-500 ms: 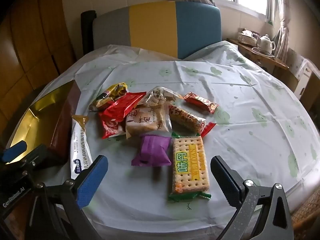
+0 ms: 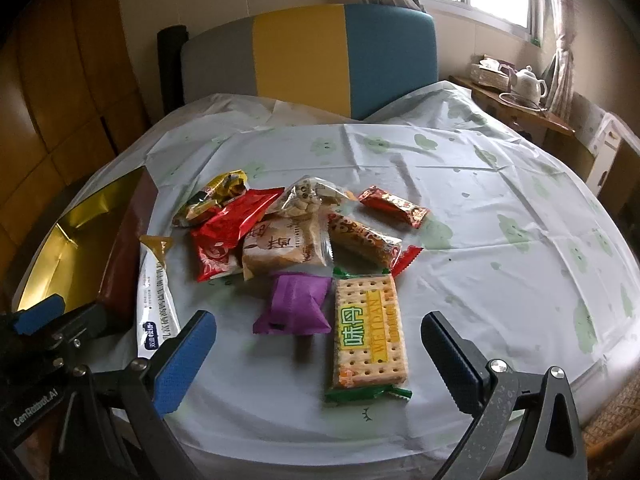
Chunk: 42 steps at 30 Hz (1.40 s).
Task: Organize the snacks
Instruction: 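Move the left gripper toward the white stick packet near the box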
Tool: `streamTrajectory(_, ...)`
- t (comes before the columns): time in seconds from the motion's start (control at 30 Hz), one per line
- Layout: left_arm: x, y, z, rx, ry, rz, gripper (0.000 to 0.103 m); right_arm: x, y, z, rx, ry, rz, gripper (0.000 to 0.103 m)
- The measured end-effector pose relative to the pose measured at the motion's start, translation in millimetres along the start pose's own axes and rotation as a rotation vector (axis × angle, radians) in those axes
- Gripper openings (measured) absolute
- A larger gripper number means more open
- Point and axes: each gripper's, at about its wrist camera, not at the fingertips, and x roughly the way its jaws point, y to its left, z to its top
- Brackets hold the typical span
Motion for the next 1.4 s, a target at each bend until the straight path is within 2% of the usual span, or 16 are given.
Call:
streamTrajectory(0.23, 5.1, -1.9, -0.6, -0.004, 0.057, -0.029, 0.069, 0.8, -2.3, -0.5, -0.003, 0.003, 0.003, 0.103)
streamTrajectory(0.37, 8.0, -1.4, -0.5, -0.019, 0.091, -0.100, 0.069, 0.7, -4.3, 1.0, -0.010, 0.001, 0.002, 0.103)
streamTrajectory(0.47, 10.0, -0.4, -0.4, -0.056, 0.079, -0.199, 0.069, -0.1, -7.1, 5.0, -0.032, 0.000, 0.016, 0.103)
streamTrajectory(0.6, 11.6, -1.4, 2.0, -0.060, 0.095, -0.249, 0.069, -1.3, -15.7, 17.2, -0.068, -0.002, 0.013, 0.103)
streamTrajectory(0.63, 13.3, -2.4, 3.5, -0.062, 0.111, -0.265, 0.068, -1.5, -19.4, 22.1, -0.077, 0.000, 0.015, 0.103)
streamTrajectory(0.67, 15.8, -3.1, 4.7, -0.064, 0.133, -0.274, 0.062, -1.8, -22.9, 26.3, -0.085, 0.001, 0.015, 0.103)
streamTrajectory(0.77, 27.7, -8.8, 7.4, -0.049, 0.187, -0.250, 0.057, -3.5, -35.7, 45.7, -0.140, -0.011, 0.006, 0.103)
streamTrajectory(0.87, 42.6, -8.6, 7.6, -0.076, 0.251, -0.237, 0.051, 1.2, -46.4, 61.7, -0.189, -0.004, 0.002, 0.103)
streamTrajectory(1.0, 58.9, -2.0, 7.7, -0.115, 0.285, -0.181, 0.051, 15.0, -59.2, 72.8, -0.231, 0.017, 0.004, 0.103)
streamTrajectory(1.1, 70.4, -1.6, 8.5, -0.118, 0.306, -0.135, 0.051, 27.1, -73.3, 73.9, -0.182, 0.044, 0.024, 0.103)
streamTrajectory(1.2, 82.3, -7.2, 6.6, -0.095, 0.319, -0.091, 0.049, 34.7, -82.6, 74.8, -0.094, 0.097, 0.081, 0.103)
streamTrajectory(1.23, 82.8, -9.3, 6.3, -0.086, 0.314, -0.087, 0.042, 33.8, -84.2, 75.7, -0.072, 0.097, 0.114, 0.103)
streamTrajectory(1.27, 82.3, -10.3, 7.5, -0.069, 0.287, -0.088, 0.029, 32.4, -84.2, 76.1, -0.066, 0.091, 0.126, 0.103)
streamTrajectory(1.33, 79.4, -16.2, 9.5, -0.026, 0.256, -0.092, 0.024, 30.0, -83.9, 76.1, -0.070, 0.082, 0.130, 0.103)
streamTrajectory(1.4, 76.6, -22.5, 10.8, 0.000, 0.247, -0.165, 0.020, 29.0, -84.1, 75.6, -0.060, 0.078, 0.143, 0.103)
